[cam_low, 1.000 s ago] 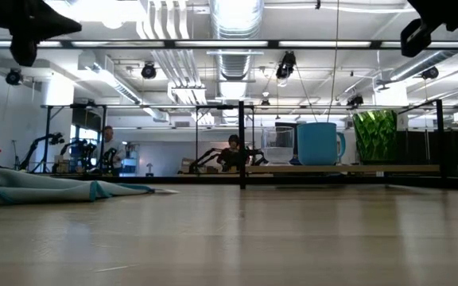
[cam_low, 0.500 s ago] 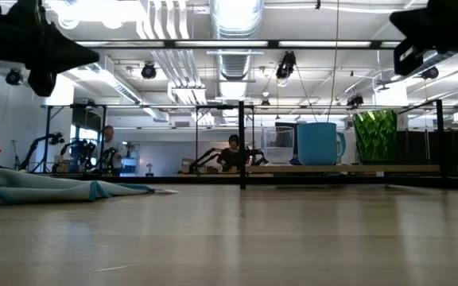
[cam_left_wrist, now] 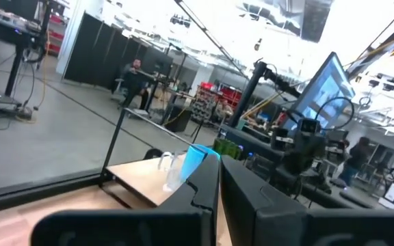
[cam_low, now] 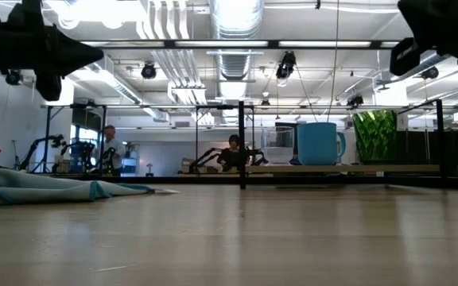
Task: Stack small to large cups/mugs on shelf
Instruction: Return to Home Position
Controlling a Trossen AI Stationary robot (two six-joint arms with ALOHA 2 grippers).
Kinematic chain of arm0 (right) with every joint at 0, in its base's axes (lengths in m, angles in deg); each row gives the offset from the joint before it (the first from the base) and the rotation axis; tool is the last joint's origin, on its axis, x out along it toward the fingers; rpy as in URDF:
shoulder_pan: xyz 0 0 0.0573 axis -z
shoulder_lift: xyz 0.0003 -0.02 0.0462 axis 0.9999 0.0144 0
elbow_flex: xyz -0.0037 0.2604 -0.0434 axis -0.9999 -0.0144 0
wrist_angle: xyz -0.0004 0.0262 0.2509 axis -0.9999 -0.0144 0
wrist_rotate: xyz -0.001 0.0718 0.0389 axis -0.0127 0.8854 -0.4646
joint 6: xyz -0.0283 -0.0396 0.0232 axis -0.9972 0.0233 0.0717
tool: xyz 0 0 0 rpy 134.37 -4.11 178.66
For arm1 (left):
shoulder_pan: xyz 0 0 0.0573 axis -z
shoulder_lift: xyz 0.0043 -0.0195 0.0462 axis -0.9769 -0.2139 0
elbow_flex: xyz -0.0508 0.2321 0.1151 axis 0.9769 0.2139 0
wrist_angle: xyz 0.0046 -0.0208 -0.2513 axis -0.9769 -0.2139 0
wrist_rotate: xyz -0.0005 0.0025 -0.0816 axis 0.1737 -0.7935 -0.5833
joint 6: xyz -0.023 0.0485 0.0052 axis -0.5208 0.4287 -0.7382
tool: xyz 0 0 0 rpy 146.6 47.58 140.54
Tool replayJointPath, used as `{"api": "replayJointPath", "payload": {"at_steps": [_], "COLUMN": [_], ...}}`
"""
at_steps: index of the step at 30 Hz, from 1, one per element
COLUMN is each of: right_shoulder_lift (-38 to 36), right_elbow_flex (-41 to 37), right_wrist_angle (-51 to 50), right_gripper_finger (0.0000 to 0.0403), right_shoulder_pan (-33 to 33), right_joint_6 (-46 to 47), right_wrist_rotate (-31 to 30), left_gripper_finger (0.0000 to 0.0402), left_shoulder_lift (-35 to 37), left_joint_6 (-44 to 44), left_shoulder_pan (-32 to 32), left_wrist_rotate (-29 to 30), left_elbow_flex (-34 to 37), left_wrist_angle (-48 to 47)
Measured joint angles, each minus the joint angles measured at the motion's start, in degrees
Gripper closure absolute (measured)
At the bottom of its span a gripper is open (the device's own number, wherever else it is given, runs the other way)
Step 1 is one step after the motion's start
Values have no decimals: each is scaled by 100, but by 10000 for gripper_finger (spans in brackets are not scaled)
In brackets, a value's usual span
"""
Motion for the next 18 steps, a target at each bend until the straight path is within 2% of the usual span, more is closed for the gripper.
{"api": "replayJointPath", "payload": {"at_steps": [10,18], "right_shoulder_lift": [179,398], "right_elbow_flex": [-13,-13], "right_wrist_angle": [2,-584], "right_gripper_finger": [394,394], "right_shoulder_pan": [-973,-1289], "right_joint_6": [12,-643], "right_wrist_rotate": [-365,-1829], "left_gripper_finger": [401,401], "left_shoulder_lift": [-7,-176], "left_joint_6": [-66,-288], "left_shoulder_pan": [0,0], "left_wrist_rotate": [9,-87], "left_elbow_flex": [14,88], "left_wrist_angle": [1,-14]}}
